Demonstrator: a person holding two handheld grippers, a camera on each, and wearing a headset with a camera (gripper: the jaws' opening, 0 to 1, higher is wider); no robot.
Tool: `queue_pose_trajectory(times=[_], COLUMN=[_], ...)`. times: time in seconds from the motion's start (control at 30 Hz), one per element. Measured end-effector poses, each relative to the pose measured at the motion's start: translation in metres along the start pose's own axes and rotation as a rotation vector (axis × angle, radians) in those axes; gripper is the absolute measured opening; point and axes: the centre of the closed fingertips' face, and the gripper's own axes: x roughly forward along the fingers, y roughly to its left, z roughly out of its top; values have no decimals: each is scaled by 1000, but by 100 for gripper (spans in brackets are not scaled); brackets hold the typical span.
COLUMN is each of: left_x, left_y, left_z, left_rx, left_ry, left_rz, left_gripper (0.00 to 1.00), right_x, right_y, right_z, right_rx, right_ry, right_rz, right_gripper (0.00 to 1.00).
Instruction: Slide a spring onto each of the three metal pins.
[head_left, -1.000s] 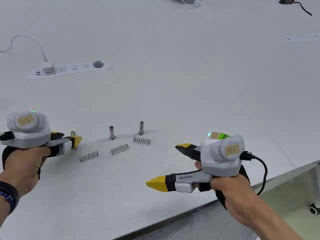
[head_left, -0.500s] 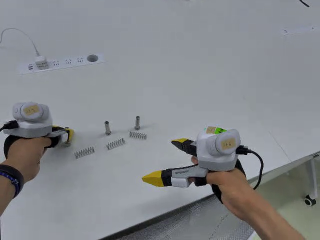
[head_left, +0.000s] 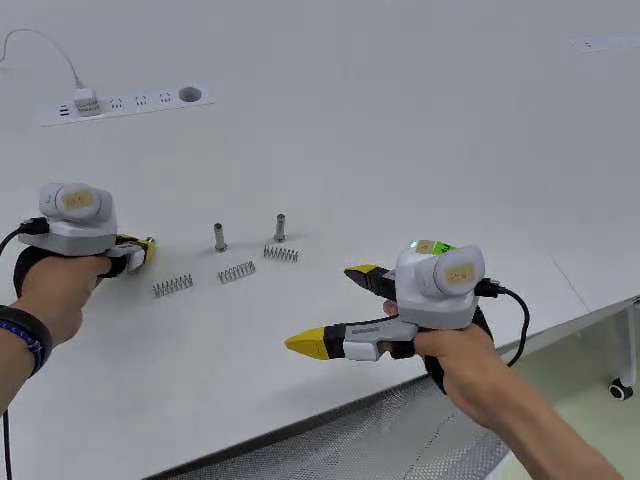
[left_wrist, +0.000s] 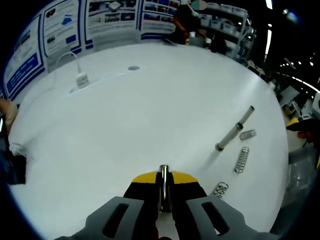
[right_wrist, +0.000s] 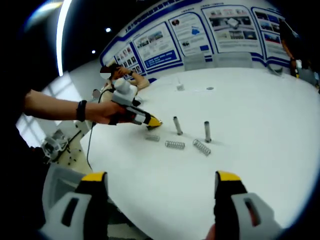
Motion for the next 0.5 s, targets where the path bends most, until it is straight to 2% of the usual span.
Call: queue_pose_trajectory(times=[0.17, 0.23, 0.5], left_x=[-3, -2, 3], left_y=[-5, -7, -4], left_z=[-3, -2, 4], left_rx=[75, 140, 193], left_ry=[20, 21, 36], left_rz=[-16, -30, 0], left_gripper=[8, 8, 9], right_x=[0, 0, 2], right_y=[0, -1, 1], right_z=[-1, 0, 1], right_rx=[-1, 3, 7], right_ry=[5, 4, 5], right_rz=[3, 2, 9], right_gripper=[89, 89, 89])
